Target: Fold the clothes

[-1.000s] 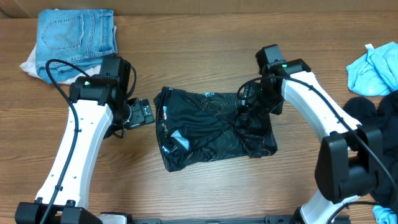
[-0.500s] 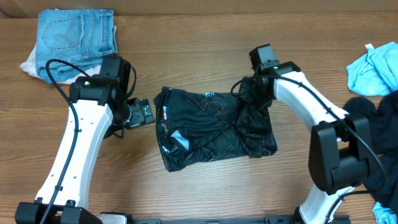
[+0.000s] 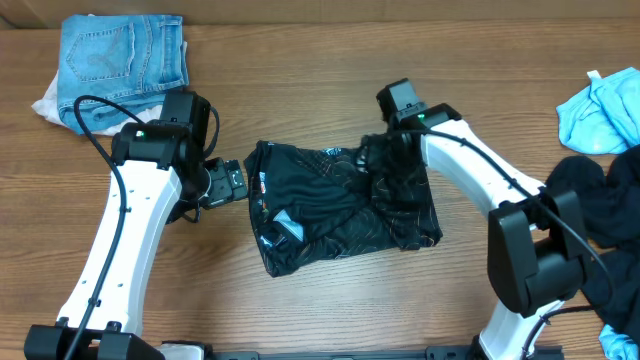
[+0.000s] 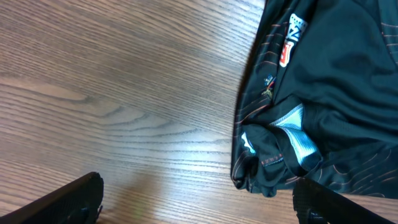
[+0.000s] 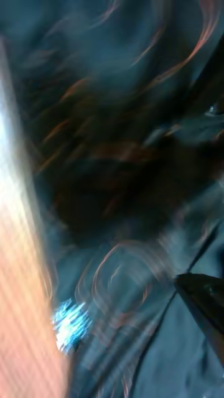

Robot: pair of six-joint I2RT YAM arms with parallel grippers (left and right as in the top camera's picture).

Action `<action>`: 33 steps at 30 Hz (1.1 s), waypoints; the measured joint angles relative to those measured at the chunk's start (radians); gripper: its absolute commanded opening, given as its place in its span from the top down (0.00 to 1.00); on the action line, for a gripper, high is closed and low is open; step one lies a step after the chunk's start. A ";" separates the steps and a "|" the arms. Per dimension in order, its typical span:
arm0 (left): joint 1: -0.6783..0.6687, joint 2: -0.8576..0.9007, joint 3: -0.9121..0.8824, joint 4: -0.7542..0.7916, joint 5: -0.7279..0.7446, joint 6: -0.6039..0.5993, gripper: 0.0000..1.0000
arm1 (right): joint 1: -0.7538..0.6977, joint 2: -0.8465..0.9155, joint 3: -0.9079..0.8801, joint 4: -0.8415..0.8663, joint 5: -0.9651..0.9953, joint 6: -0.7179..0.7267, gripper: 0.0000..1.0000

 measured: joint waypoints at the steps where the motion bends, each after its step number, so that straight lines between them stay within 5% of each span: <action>1: 0.000 0.000 0.000 0.000 0.000 0.000 0.00 | -0.009 0.000 0.008 -0.040 0.007 -0.003 0.18; 6: 0.000 0.000 0.000 0.008 0.000 0.000 0.00 | -0.089 -0.019 0.110 -0.173 0.012 -0.070 0.24; 10: 0.000 0.000 0.000 0.013 0.000 0.000 0.00 | -0.132 -0.057 0.148 -0.143 -0.016 -0.105 0.68; 14: 0.000 0.000 0.000 0.010 0.007 0.000 0.00 | -0.130 -0.061 0.141 -0.075 -0.034 -0.114 0.93; 33: 0.000 0.000 0.000 0.003 0.011 0.000 0.00 | -0.019 0.095 0.011 0.060 -0.179 -0.061 0.96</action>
